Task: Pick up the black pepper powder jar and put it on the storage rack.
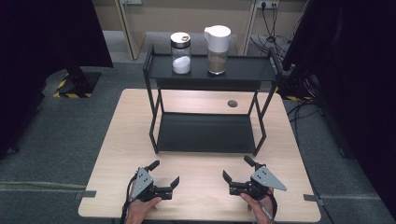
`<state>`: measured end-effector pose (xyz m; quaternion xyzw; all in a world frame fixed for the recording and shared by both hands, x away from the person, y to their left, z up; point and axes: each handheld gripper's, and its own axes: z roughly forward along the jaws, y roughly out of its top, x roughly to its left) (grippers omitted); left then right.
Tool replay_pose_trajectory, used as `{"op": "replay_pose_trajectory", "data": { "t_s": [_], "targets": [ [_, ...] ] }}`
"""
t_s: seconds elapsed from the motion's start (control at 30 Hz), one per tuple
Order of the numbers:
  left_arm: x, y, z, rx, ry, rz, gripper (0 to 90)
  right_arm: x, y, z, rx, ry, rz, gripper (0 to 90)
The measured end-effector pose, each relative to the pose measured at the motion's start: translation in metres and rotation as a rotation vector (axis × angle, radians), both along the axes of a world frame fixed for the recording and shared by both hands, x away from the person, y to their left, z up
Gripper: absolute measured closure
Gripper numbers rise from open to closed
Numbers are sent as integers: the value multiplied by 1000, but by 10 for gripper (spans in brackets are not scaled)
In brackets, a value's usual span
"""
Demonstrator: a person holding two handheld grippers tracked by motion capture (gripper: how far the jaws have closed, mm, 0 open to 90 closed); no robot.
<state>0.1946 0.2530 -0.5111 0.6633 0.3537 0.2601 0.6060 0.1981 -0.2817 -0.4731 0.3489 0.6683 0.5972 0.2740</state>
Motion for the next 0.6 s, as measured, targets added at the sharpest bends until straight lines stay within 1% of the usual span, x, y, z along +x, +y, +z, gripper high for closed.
{"op": "replay_pose_trajectory", "data": {
  "t_s": [0.6],
  "targets": [
    [0, 0, 0, -1, -2, 3, 3, 0, -1, 0, 3, -2, -1, 4]
  ]
}}
